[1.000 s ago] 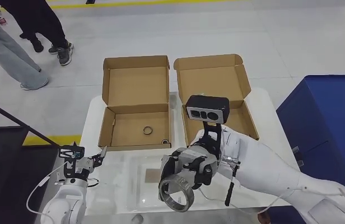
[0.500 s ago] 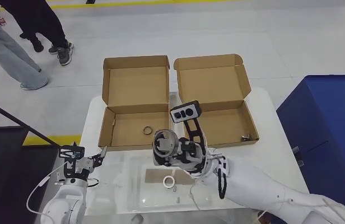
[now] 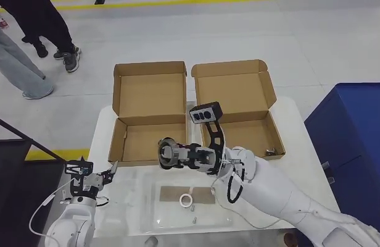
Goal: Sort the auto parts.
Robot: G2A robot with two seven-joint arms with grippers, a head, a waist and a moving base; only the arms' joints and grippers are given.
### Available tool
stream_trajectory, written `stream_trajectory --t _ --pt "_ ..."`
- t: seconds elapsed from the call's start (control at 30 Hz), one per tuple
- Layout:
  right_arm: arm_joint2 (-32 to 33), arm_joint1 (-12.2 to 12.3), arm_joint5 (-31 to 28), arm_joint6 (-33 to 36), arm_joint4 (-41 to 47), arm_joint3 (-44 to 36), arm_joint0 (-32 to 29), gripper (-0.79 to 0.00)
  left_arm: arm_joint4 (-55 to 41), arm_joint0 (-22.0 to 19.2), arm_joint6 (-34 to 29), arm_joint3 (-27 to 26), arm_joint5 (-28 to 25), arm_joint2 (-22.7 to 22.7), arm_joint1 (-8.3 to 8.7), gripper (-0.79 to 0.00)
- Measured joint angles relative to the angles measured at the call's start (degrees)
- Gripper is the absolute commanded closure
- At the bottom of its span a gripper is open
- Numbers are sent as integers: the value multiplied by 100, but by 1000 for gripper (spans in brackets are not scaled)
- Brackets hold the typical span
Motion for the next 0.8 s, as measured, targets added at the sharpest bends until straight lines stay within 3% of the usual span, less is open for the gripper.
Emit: stream_trajectory --t 0.13,0.37,0.47,0.57,0.8 --pt "477 97 667 -817 -2249 -682 -178 0 0 0 0 0 0 0 0 -785" --pt "1198 266 1761 -1142 -4928 -1752 -579 0 0 0 0 0 0 0 0 -785" --pt "1369 306 1985 -1120 -5361 -2104 -786 0 0 0 0 0 0 0 0 -785" --pt "1406 305 1750 -1147 -5076 -2224 -872 0 0 0 0 0 0 0 0 -785" --pt "1407 306 1814 -1140 -5083 -2216 -870 0 0 0 0 0 0 0 0 -785"
